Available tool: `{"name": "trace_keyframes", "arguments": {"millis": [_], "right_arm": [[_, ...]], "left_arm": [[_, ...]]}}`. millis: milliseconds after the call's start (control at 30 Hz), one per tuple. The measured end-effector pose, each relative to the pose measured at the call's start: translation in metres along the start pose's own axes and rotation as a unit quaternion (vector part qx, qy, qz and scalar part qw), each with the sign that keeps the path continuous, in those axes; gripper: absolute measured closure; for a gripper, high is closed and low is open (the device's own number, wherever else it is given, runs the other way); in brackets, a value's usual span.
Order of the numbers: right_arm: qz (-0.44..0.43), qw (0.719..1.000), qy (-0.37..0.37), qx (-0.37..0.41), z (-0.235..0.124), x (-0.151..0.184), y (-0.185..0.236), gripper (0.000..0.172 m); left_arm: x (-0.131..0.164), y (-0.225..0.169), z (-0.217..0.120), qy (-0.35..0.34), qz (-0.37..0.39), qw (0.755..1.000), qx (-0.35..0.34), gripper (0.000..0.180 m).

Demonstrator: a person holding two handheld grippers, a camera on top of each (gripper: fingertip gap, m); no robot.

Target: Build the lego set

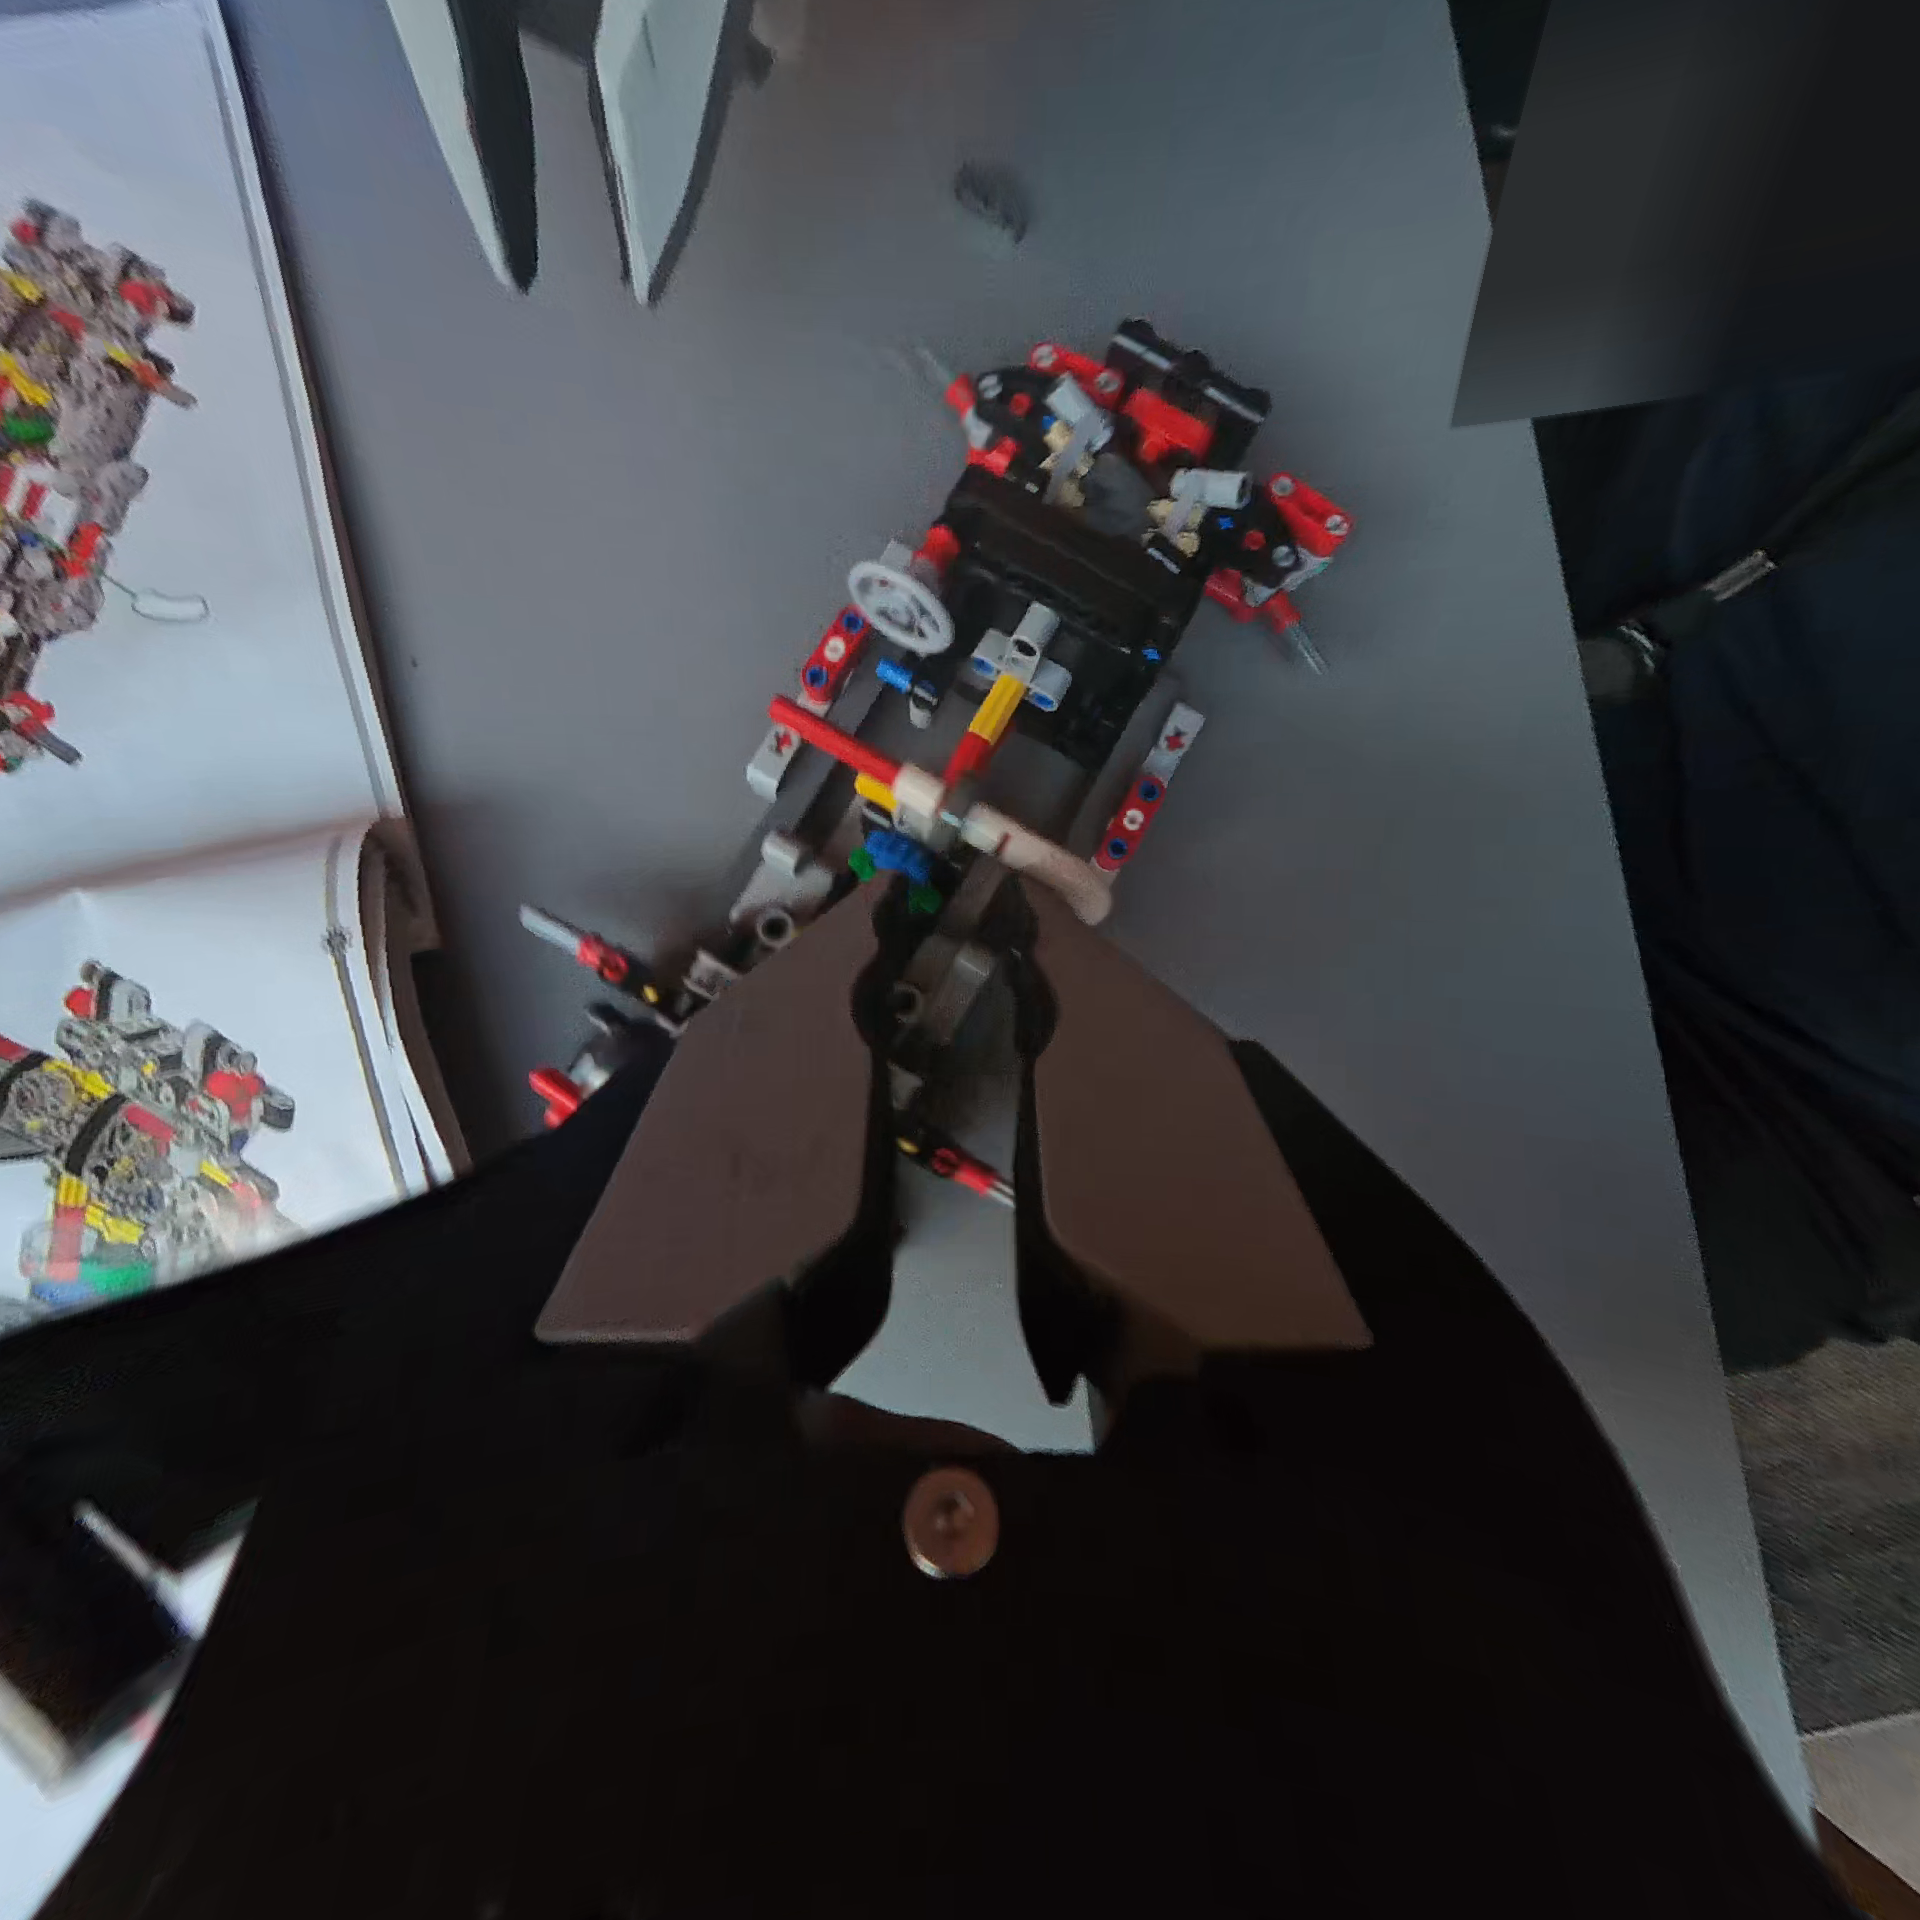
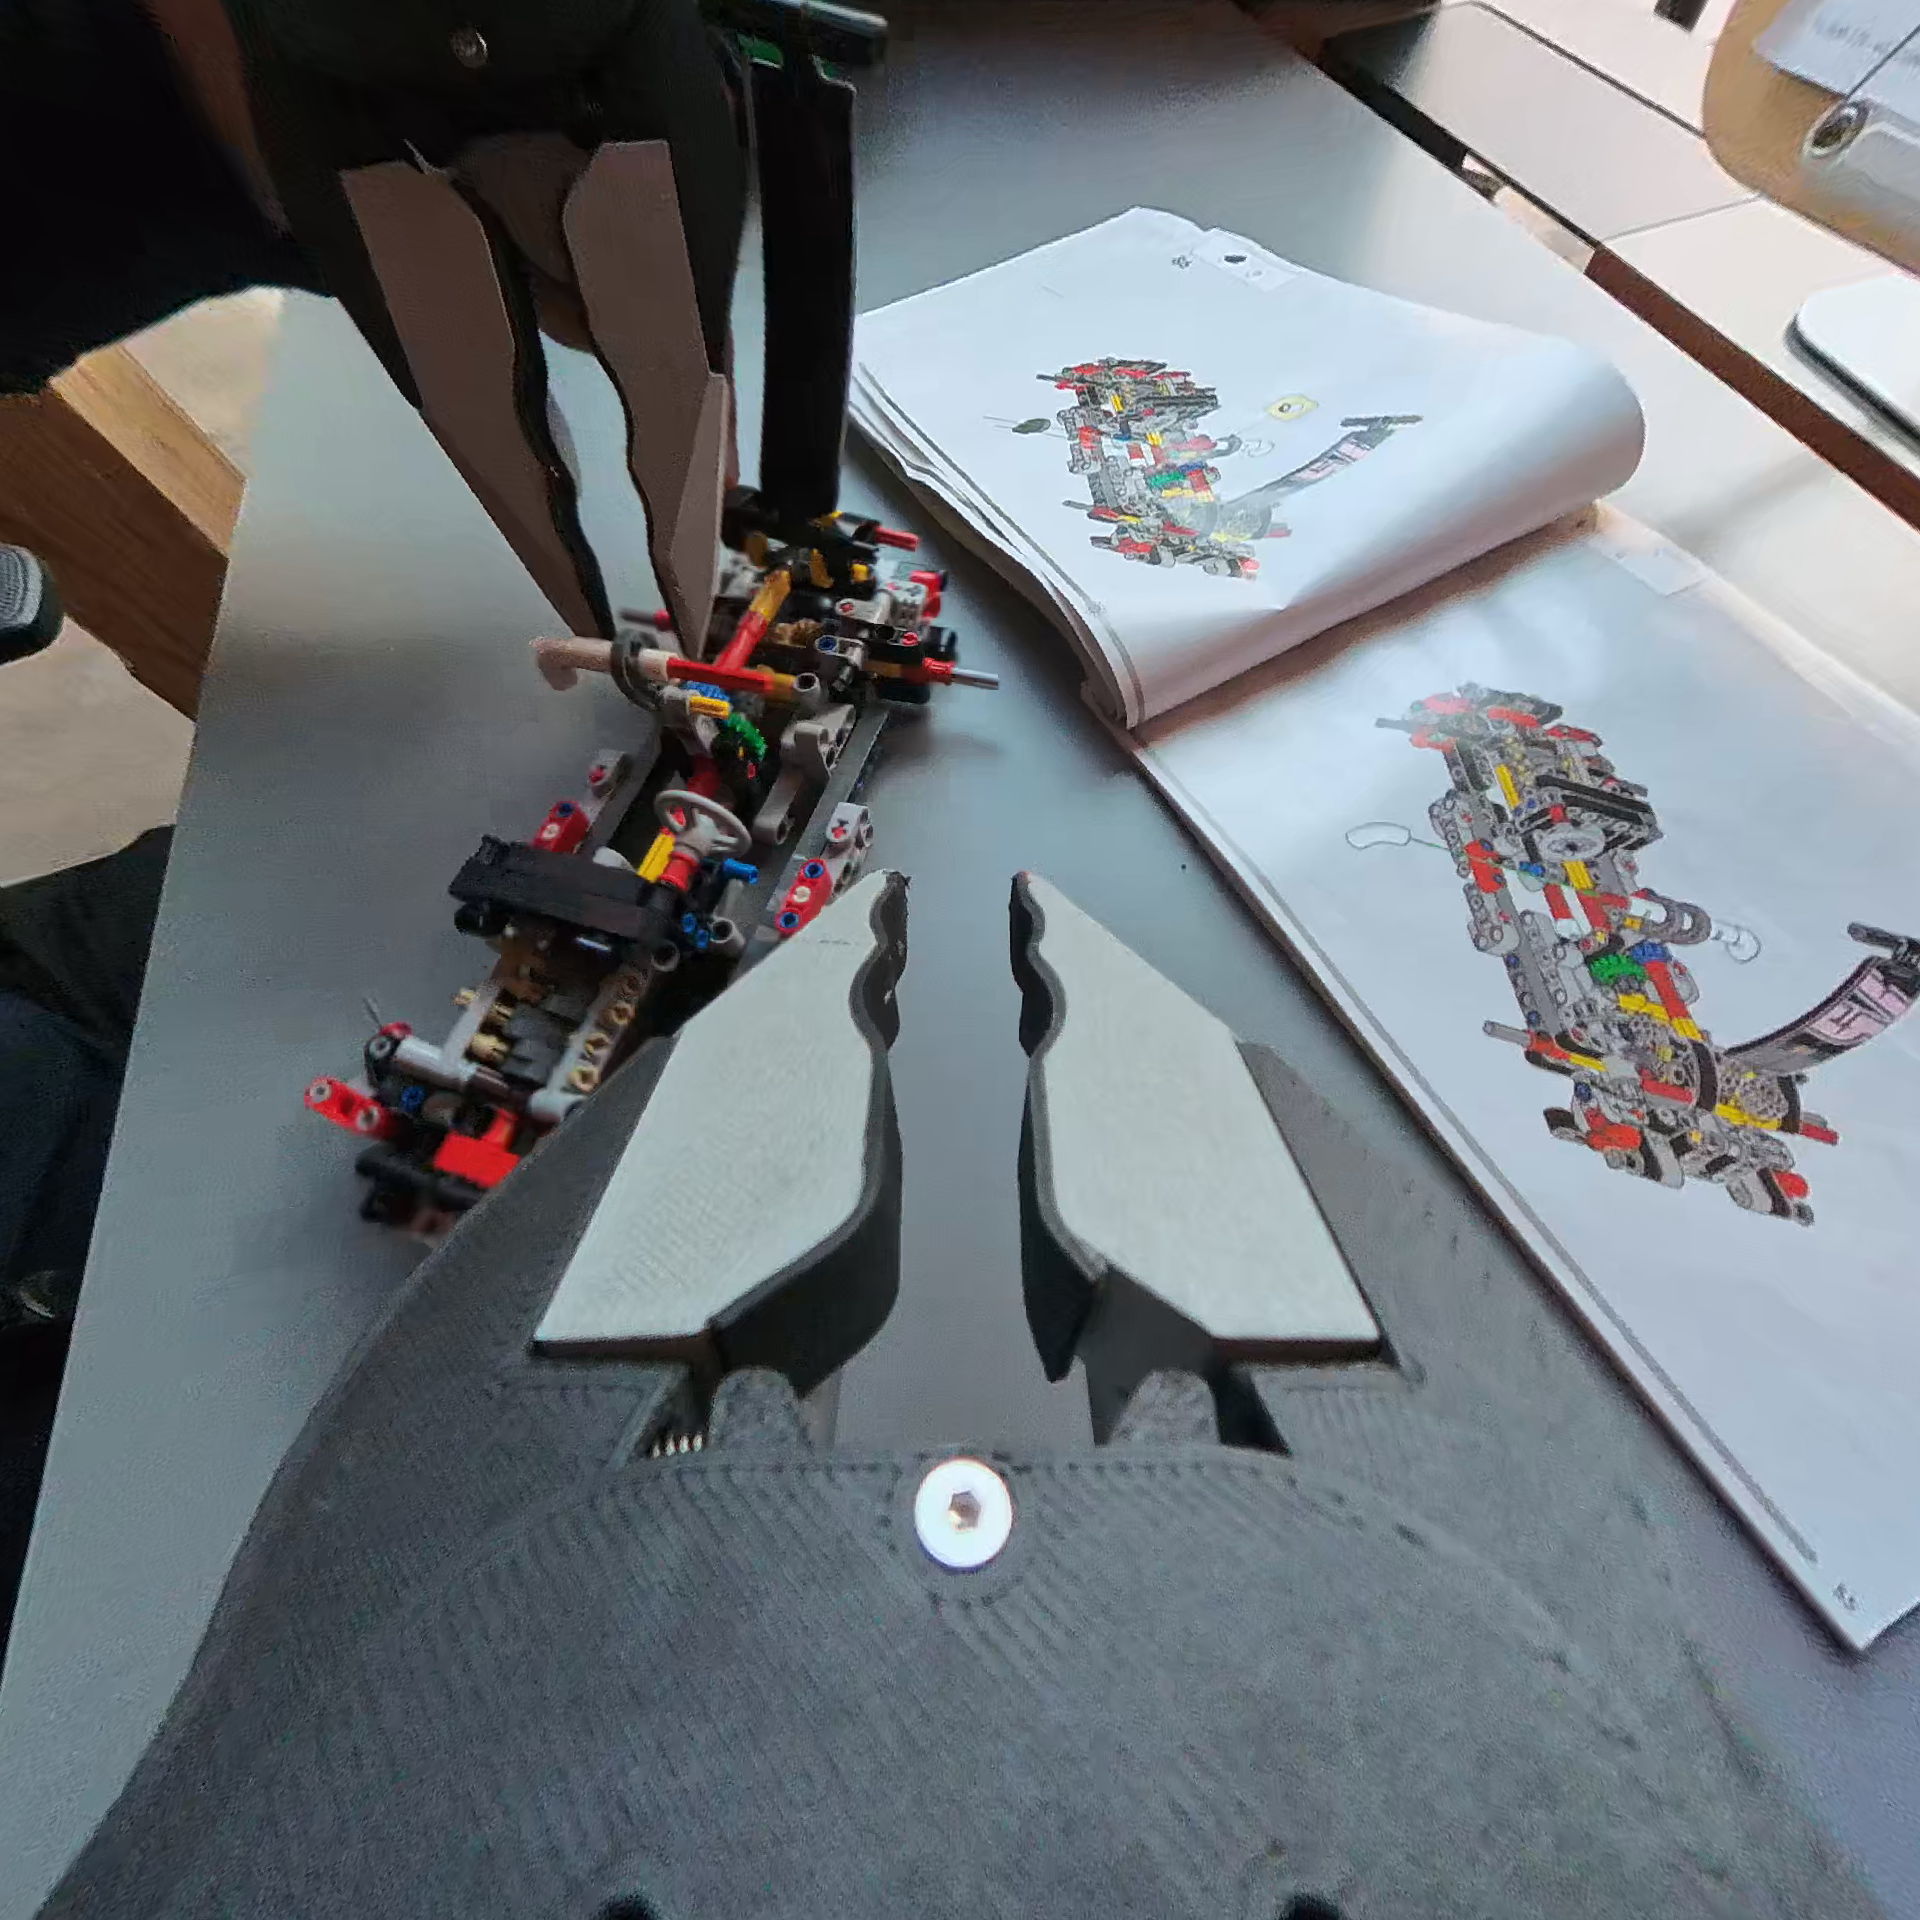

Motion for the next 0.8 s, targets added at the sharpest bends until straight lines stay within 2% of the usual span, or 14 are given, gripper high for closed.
{"name": "trace_keyframes", "arguments": {"millis": [167,467,700,800], "right_arm": [[0.012,1.000,0.014,0.004,-0.006,0.002,-0.004,0.156],[0.037,0.999,0.005,-0.005,-0.012,0.005,-0.010,0.160],[0.039,0.999,0.014,0.011,-0.010,0.008,-0.015,0.160],[0.041,0.999,0.010,0.003,-0.012,0.007,-0.015,0.160]], "left_arm": [[0.010,-0.006,-0.006,-0.010,-0.024,0.999,-0.021,0.155],[0.011,-0.024,-0.034,-0.114,-0.055,0.988,-0.087,0.152],[0.033,-0.056,-0.028,-0.158,-0.129,0.967,-0.150,0.142],[0.039,-0.068,-0.017,-0.170,-0.161,0.960,-0.156,0.139]]}}
Point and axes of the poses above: each gripper's, where its closed fingertips meet, z out along the fingers, x out of its underside, y = z × x across the jaws, the point moved 8 cm from there along -z, back along the fingers, and after that the axes turned 10 degrees about x, right-handed, at the moved point
